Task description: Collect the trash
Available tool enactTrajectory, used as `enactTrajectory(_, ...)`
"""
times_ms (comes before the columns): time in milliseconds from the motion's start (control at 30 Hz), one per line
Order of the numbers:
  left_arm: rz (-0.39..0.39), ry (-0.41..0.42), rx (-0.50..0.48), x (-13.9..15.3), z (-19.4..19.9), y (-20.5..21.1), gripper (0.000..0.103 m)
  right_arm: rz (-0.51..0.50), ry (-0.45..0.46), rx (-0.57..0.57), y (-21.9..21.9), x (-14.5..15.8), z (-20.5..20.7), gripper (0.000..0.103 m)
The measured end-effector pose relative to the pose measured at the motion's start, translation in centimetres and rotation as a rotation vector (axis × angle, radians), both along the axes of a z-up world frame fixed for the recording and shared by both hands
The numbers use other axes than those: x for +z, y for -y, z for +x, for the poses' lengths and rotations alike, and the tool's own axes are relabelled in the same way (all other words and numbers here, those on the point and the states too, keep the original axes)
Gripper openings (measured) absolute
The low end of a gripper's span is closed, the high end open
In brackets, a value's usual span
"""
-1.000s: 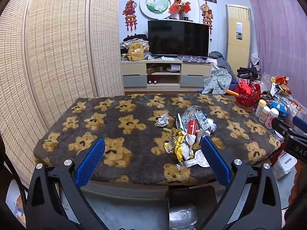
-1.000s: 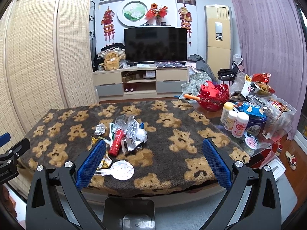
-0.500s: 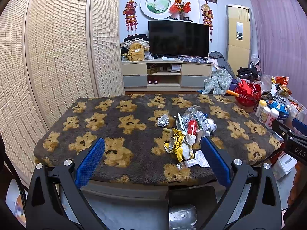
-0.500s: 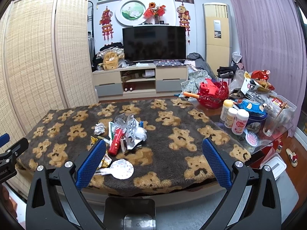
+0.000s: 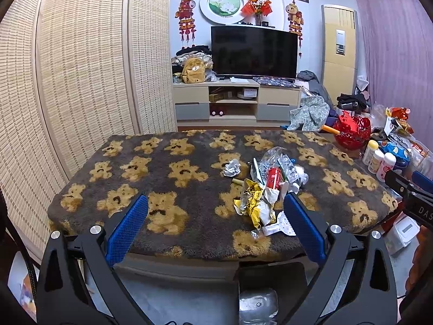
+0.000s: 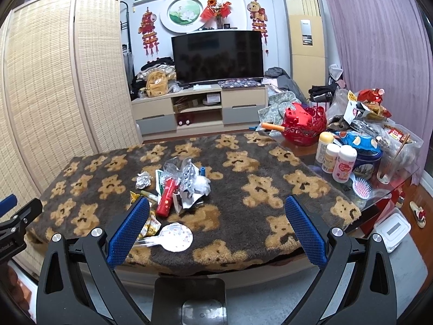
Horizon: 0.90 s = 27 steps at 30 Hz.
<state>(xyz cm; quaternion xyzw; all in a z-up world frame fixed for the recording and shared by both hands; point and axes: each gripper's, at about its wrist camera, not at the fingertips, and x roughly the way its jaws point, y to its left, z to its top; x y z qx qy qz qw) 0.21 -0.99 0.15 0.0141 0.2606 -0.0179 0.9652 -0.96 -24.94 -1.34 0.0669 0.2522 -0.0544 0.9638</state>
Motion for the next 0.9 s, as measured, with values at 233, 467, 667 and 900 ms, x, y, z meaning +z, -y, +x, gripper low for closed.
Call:
enactTrajectory(233, 0.004, -0.022, -0.01, -1.0, 0.7, 0.3, 0.095, 0.022, -0.02, 0.022, 0.2, -0.7, 0.7, 0.1)
enactTrajectory(467, -0.002, -0.052, -0.01, -2.5, 2.1, 0.4, 0.095, 0.016, -0.068, 0.066, -0.1, -2.9, 2.4, 0.1)
enactTrajectory(667, 0.013, -0.11, -0.03, -4.5, 4.6, 0.9, 0.095, 0.027, -0.147, 0.153, -1.0, -7.1, 4.8, 0.096)
enactTrajectory(900, 0.023, -0.185, -0.048, -7.4, 8.5, 1.2, 0.094, 0.045, -0.22, 0.25, -2.6, -11.1, 7.6, 0.079)
